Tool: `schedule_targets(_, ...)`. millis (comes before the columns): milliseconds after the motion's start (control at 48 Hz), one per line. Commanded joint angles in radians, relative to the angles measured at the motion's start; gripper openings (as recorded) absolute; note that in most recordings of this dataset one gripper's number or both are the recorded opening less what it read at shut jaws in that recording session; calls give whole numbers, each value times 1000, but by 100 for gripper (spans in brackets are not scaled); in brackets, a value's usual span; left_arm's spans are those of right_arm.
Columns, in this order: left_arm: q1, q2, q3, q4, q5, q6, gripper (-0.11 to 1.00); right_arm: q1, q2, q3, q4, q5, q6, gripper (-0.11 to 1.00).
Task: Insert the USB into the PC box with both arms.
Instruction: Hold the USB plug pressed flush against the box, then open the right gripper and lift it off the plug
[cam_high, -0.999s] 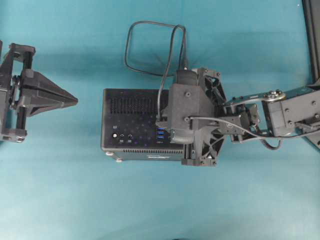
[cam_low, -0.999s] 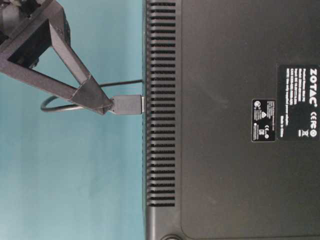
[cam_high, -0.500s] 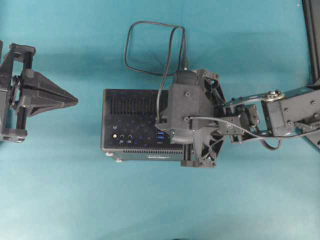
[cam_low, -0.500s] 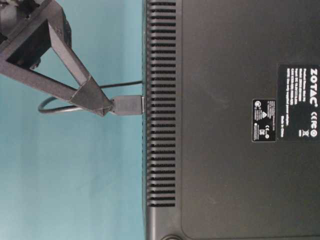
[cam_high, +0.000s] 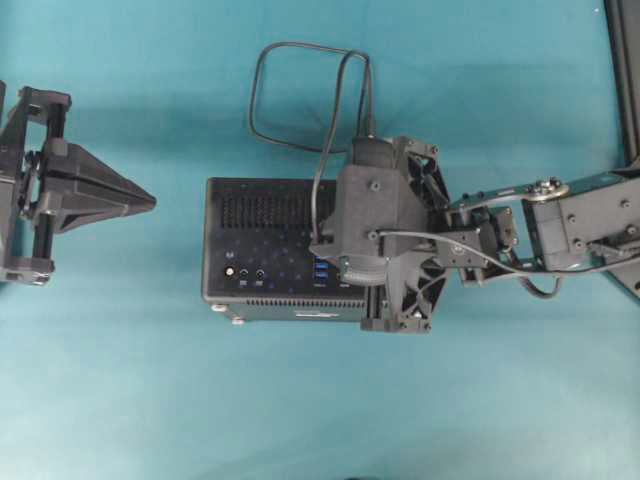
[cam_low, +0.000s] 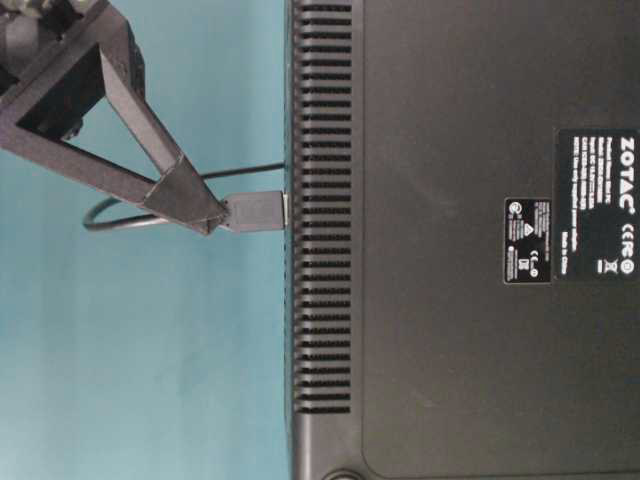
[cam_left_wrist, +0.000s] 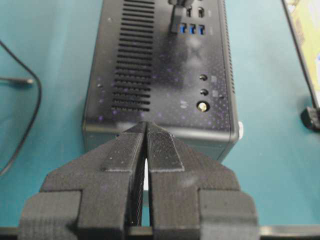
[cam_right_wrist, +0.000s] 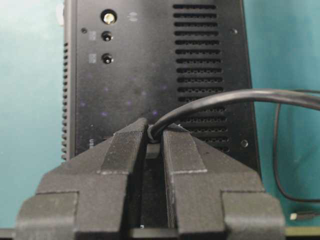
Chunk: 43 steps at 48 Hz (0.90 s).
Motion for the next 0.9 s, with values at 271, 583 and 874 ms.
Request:
schedule_targets(271, 0, 0, -20, 3, -9, 0, 0, 5, -8, -9, 5, -2, 8, 10)
schedule_targets(583, -2, 0, -20, 2, -9, 0, 0, -9, -20, -23, 0, -35, 6, 25)
schedule_targets(874, -2, -5, -5, 2, -9, 0, 0, -32, -54, -46, -15, -29, 5, 54)
